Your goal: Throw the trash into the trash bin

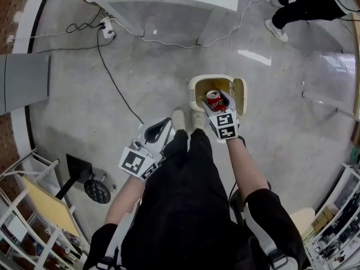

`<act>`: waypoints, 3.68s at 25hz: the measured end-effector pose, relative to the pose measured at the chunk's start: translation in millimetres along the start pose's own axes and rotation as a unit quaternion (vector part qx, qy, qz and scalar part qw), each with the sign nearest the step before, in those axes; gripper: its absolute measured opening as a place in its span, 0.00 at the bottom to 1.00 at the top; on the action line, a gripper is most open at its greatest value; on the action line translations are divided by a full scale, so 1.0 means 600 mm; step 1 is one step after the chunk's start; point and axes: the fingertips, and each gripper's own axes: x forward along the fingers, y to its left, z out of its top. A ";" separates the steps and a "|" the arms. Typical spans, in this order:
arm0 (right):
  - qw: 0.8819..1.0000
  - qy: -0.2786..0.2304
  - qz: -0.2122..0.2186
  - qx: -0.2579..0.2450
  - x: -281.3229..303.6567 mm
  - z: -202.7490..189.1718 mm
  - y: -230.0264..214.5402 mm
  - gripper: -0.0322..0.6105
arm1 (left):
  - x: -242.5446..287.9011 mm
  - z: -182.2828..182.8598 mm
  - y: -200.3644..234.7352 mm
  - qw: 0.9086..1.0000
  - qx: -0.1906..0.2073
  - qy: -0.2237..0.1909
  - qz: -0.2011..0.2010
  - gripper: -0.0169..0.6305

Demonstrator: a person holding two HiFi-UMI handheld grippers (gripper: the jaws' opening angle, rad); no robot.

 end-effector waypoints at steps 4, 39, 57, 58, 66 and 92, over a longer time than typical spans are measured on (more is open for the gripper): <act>1.000 0.021 0.003 -0.014 0.034 -0.019 -0.005 0.57 | -0.006 -0.017 0.014 1.000 -0.005 0.007 0.016 0.03; 0.971 -0.236 0.036 -0.004 -0.257 0.271 -0.064 0.20 | -0.053 0.179 -0.050 0.982 0.050 -0.140 0.114 0.03; 0.923 -0.385 0.012 0.018 -0.447 0.393 0.021 0.11 | -0.223 0.294 -0.039 0.956 0.096 -0.254 0.115 0.03; 0.920 -0.391 0.010 0.016 -0.455 0.394 0.037 0.11 | -0.234 0.293 -0.034 0.956 0.100 -0.254 0.110 0.03; 0.909 -0.416 -0.025 0.024 -0.538 0.363 0.158 0.07 | -0.323 0.278 -0.017 0.957 0.100 -0.260 0.076 0.03; 0.905 -0.414 -0.094 0.008 -0.663 0.264 0.114 0.06 | -0.284 0.246 -0.123 0.959 0.119 -0.257 0.030 0.03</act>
